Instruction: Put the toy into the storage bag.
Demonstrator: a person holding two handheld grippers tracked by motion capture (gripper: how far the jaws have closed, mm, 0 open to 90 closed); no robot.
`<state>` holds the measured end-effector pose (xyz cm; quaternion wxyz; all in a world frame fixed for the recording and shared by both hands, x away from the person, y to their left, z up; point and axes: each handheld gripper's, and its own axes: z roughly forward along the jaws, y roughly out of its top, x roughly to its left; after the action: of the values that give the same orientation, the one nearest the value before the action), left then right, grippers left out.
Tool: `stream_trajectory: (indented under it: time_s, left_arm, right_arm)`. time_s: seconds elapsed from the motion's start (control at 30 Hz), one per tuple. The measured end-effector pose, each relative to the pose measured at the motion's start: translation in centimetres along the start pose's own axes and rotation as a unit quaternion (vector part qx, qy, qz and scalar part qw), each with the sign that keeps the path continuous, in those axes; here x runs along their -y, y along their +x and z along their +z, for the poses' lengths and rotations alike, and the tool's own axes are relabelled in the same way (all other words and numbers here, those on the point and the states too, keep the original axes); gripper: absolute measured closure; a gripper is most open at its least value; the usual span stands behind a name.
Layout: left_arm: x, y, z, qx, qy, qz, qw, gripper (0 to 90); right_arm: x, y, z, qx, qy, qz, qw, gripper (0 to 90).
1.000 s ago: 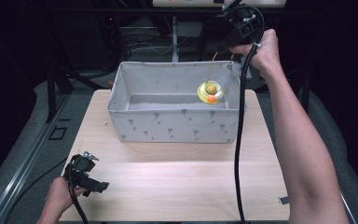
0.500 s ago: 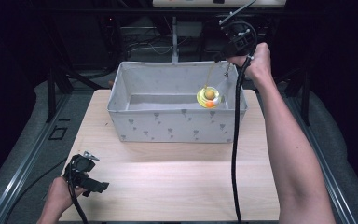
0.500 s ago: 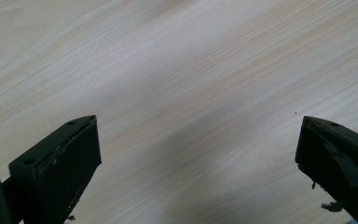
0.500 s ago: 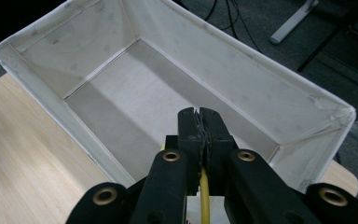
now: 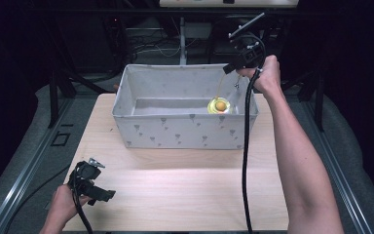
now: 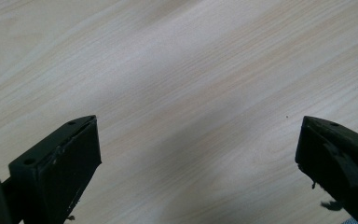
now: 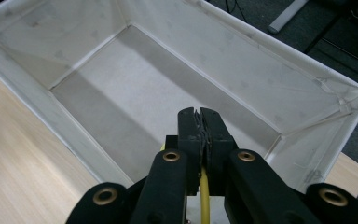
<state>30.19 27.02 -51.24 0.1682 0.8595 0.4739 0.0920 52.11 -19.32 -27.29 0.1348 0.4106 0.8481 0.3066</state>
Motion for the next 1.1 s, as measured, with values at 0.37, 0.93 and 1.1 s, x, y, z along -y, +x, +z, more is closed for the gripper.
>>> stream_trajectory:
  time_s: [0.37, 0.93, 1.1]
  left_arm:
    - [-0.1, 0.1, 0.0, 0.004, 0.0, -0.001, 1.0, 0.0]
    - [-0.1, 0.2, 0.1, 0.007, 0.001, -0.004, 1.0, 0.0]
    - [-0.1, 0.2, 0.2, 0.006, 0.0, -0.004, 1.0, 0.0]
  right_arm:
    - [1.7, -0.8, 1.0, -0.006, 0.008, 0.006, 0.9999, 88.3]
    - [4.5, -2.3, 2.5, 0.008, 0.031, 0.021, 0.9993, 88.3]
    - [5.2, -2.6, 2.5, 0.011, 0.04, 0.025, 0.9988, 88.3]
